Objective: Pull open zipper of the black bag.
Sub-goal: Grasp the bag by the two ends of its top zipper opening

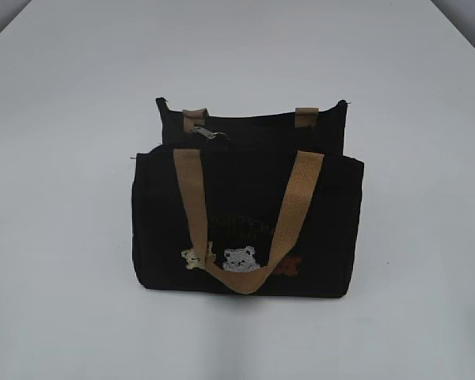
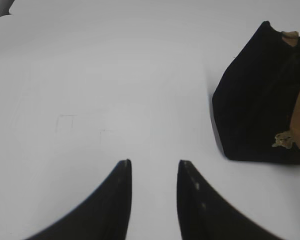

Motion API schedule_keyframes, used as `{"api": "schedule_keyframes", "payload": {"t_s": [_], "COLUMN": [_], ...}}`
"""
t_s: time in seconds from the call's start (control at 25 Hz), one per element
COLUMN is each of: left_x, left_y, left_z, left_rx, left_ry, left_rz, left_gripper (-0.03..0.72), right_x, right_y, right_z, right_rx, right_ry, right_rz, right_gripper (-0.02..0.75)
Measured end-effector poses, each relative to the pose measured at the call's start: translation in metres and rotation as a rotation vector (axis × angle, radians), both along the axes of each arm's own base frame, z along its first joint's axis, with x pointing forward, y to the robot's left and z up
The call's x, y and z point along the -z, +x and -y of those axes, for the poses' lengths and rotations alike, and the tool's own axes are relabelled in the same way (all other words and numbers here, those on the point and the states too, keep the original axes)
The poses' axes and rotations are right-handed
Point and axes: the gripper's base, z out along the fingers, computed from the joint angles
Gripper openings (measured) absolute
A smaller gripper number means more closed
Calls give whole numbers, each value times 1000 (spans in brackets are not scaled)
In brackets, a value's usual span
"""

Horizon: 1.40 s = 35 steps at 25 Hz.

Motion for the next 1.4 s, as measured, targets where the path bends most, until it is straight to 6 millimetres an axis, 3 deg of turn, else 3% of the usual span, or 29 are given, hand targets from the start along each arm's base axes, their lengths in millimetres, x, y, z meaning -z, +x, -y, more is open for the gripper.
{"api": "schedule_keyframes", "payload": {"t_s": [1.4], "left_x": [-1], "left_y": [2], "left_z": [2], "left_rx": [14], "left_ry": [-20], "left_rz": [-13], "left_gripper": [236], "right_x": [0], "right_y": [0], "right_z": [-1], "right_rx": [-3], "right_ry": [6], "right_rz": [0], "right_gripper": [539]}}
